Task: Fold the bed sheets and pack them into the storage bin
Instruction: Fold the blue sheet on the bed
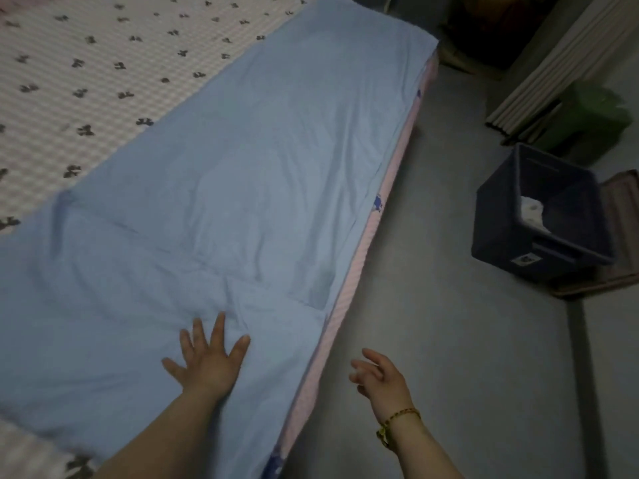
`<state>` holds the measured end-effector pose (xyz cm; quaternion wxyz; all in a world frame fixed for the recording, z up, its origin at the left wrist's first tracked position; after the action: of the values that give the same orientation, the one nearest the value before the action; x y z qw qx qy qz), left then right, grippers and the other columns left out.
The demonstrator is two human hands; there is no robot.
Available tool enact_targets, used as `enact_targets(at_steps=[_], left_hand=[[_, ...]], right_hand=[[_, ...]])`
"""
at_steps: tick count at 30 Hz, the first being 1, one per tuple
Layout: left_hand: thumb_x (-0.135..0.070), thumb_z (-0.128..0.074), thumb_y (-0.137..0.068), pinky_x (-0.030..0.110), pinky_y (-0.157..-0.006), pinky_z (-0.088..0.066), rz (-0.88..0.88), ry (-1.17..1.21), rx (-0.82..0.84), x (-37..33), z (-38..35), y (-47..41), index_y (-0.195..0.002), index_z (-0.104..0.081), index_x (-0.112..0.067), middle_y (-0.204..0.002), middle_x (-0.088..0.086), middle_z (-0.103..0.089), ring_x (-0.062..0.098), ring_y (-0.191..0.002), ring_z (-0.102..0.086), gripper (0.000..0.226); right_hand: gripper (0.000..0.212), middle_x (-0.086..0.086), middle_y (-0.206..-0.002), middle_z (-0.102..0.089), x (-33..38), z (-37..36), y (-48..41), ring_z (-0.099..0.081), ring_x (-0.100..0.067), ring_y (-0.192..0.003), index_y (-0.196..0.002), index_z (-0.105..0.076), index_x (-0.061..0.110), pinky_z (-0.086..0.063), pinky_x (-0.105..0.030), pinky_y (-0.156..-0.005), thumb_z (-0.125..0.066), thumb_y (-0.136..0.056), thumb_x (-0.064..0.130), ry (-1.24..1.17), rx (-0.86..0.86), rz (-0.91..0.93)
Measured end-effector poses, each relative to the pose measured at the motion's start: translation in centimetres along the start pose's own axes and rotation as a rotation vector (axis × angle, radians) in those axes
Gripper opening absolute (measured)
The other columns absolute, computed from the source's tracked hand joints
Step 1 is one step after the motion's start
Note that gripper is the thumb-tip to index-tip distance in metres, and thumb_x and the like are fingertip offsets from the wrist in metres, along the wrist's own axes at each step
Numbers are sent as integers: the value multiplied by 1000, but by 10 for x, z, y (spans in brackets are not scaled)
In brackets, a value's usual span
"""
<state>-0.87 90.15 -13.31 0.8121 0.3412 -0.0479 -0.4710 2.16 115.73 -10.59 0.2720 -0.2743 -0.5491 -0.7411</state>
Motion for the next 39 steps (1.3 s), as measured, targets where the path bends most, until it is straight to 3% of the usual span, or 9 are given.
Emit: enact_targets(at_steps=[7, 10, 16, 21, 23, 27, 31, 34, 39], left_hand=[[-54, -18, -95, 48, -112, 11, 15, -52, -192, -36, -9, -43, -145, 11, -34, -155, 3, 16, 19, -143, 14, 61], [-53, -18, -95, 45, -112, 12, 36, -58, -238, -31, -20, -58, -145, 12, -33, -155, 3, 16, 19, -143, 15, 61], [-75, 16, -51, 23, -87, 40, 18, -6, -318, -29, -24, -74, -134, 18, -37, -156, 4, 9, 19, -143, 12, 92], [-73, 5, -82, 19, -102, 28, -1, 6, -199, -34, -16, -71, -139, -37, -14, -138, 28, -41, 41, -128, -37, 92], [-62, -7, -92, 26, -111, 14, -31, -31, -181, -40, -16, -65, -127, -55, -8, -124, 31, -53, 41, -114, -45, 80], [-68, -5, -88, 61, -94, -26, 33, 93, -303, -68, -4, -67, -125, -55, -3, -126, 34, -49, 48, -114, -47, 90], [-88, 17, -58, 44, -109, -1, 86, 217, -289, -131, 5, -82, -144, -27, -14, -152, 18, -21, 34, -140, -19, 122], [-88, 33, -34, 33, -109, 11, 179, 213, -320, -171, 3, -94, -146, -8, -25, -156, 6, -3, 22, -144, 1, 134], [-73, 1, -62, 39, -111, 9, 359, 247, -342, -235, 8, -122, -146, -8, -32, -157, 5, 3, 20, -144, 6, 94]], right_hand=[[45, -1, -150, -27, 35, 26, -62, -25, -15, -138, -140, -33, 18, -10, -9, -103, -43, -97, 19, 675, 38, 427], [46, -2, -152, -23, 65, -19, -89, -24, -16, -138, -141, -31, 18, -9, -10, -105, -41, -97, 23, 754, 169, 665], [32, -3, -106, -56, 129, -33, -183, -48, -12, -94, -123, -54, 5, -40, -10, -73, -50, -93, 14, 138, 14, 218], [16, -5, -67, -49, 171, -31, -212, -46, -7, -37, -90, -61, 4, -35, -8, -34, -54, -92, 19, -45, 75, -34], [15, -1, -67, -51, 185, -31, -218, -49, -1, -34, -77, -55, 11, -40, -9, -38, -58, -90, 19, -95, 102, -83], [8, -9, -89, -57, 220, -6, -242, -52, -17, -83, -90, -59, 0, -43, -16, -62, -55, -89, 6, 57, -68, 147], [24, -6, -90, -62, 221, 10, -264, -52, -17, -73, -112, -57, -5, -44, -7, -51, -50, -90, -1, -18, 41, 60], [32, -3, -104, -59, 244, 4, -283, -55, -14, -79, -123, -52, 7, -47, -23, -79, -53, -92, 14, -129, 231, -28], [44, -8, -116, -58, 323, 11, -353, -55, -15, -71, -128, -48, 3, -45, -30, -81, -61, -87, 13, -292, 236, -97]])
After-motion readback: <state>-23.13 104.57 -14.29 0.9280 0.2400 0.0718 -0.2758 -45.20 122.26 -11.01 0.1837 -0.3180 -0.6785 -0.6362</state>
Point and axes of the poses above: each hand's wrist, its own y-axis away from the middle knuckle, its own z-axis out of the back of the hand, x = y × z, the point moved 5 cm from there along -y, towards the middle knuckle
